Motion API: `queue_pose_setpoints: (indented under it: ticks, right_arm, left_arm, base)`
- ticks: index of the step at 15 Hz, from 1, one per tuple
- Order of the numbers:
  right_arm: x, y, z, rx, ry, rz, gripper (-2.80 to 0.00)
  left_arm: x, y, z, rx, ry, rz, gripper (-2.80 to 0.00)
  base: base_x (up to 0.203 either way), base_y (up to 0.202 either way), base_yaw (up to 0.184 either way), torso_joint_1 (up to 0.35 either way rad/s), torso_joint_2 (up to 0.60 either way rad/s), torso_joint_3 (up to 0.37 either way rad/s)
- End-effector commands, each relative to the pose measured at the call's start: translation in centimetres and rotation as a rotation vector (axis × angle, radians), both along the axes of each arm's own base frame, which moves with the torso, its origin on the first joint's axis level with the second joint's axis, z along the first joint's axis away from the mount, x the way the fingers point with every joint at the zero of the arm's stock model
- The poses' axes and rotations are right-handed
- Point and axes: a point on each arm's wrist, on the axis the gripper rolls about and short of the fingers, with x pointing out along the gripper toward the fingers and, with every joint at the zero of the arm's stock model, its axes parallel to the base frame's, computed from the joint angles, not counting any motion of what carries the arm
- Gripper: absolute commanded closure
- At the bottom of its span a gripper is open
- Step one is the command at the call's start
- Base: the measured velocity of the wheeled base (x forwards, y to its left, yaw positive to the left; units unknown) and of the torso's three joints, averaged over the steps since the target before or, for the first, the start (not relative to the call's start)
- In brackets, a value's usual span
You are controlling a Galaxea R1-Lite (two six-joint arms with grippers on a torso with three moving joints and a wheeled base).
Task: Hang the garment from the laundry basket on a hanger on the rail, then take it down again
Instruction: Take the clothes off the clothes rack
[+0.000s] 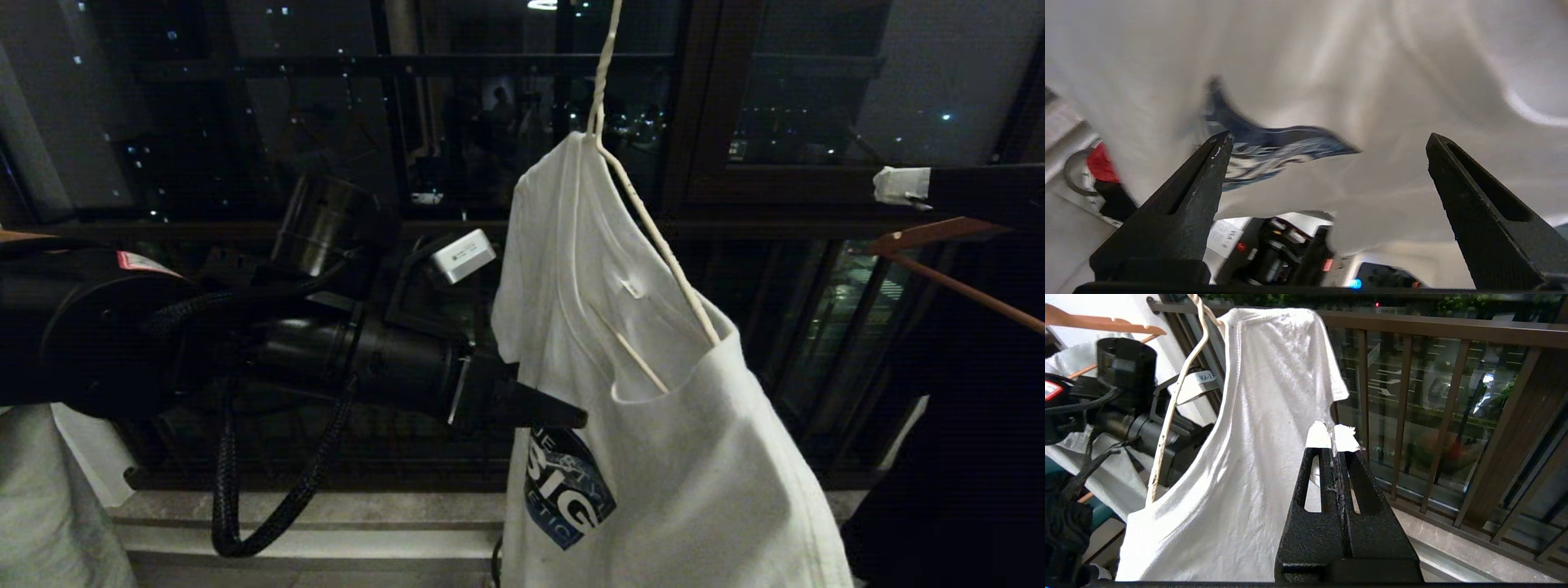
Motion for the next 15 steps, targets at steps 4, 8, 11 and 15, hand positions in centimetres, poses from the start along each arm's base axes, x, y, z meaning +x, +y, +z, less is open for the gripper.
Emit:
queue_pose_setpoints:
  ticks: [4,8,11,15]
  right_arm:
    - [0.0,0.0,0.0,0.001,0.001,0.001,0.0]
    - [-0.5,-0.2,0.0,-0.007,-0.001,0.01,0.0]
    - [-1.6,-0.6,0.2,-0.011,0.011,0.066,0.0]
    - [-3.6,-1.0,0.3,-0.066,0.045,0.176,0.0]
  left_arm:
    - [-1.8,-1.8,1.9,-0.134,-0.011,-0.016,-2.8]
    - [-2.4,-3.8,1.2,-0.114,-0.021,0.022,-2.8]
    - [-2.3,-4.2,1.1,-0.109,-0.018,0.018,-2.8]
    - [-2.6,-4.6,1.6,-0.118,-0.035,0.016,-2.8]
  base:
    - [0.0,0.0,0.0,0.0,0.0,0.0]
    - [0.0,0.0,0.0,0.0,0.0,0.0]
    - [0.0,0.0,0.0,0.0,0.0,0.0]
    - [0.0,0.0,0.0,0.0,0.0,0.0]
